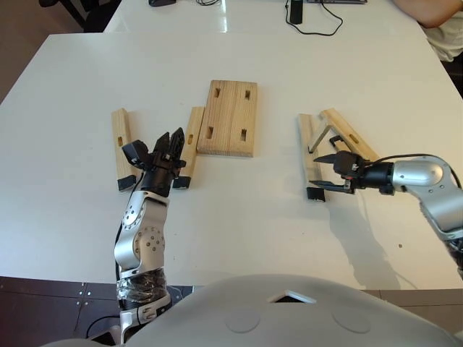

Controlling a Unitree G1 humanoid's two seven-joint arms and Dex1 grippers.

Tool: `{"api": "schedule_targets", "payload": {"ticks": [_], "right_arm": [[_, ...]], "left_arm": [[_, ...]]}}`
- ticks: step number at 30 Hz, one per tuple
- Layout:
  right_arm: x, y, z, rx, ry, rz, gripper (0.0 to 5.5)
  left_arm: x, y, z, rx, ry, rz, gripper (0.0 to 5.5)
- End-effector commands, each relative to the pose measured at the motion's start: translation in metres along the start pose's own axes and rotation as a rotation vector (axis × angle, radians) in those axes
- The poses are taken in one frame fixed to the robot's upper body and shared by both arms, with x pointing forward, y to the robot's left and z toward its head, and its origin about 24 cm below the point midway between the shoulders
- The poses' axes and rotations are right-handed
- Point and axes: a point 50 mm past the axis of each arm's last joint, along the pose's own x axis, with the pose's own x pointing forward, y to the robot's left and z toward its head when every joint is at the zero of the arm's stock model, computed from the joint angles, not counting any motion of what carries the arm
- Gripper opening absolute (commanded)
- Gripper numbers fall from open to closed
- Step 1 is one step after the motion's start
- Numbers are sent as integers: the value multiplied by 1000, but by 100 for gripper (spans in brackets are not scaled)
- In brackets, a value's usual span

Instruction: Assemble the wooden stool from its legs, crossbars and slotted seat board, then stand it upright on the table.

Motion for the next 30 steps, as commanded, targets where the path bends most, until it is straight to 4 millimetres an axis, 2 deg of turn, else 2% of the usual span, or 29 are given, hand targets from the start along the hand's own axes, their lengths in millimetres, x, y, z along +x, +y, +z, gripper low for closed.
{"api": "schedule_targets", "payload": {"ticks": [1,3,7,10,14,18,22,29,30], "right_arm": [[-9,-14,7,52,-41,-88,283],[-9,-15,5,154,-29,-174,283],[-1,13,4,336,-41,-234,336],[6,24,8,490,-62,-376,383],[19,44,13,635,-59,-458,383],[30,60,5,770,17,-531,383],[35,68,-4,823,77,-611,383],[47,71,-10,847,151,-597,383],[48,70,-11,845,159,-597,365]], "left_arm": [[5,0,1,7,-19,5,233],[6,1,2,9,-22,4,233],[0,3,1,12,-20,23,233],[-4,4,1,15,-12,29,233],[-6,5,4,28,4,21,233],[-3,6,12,53,32,-6,233],[3,8,18,70,55,-34,233],[10,12,25,98,58,-37,233],[11,13,26,99,54,-37,233]]}}
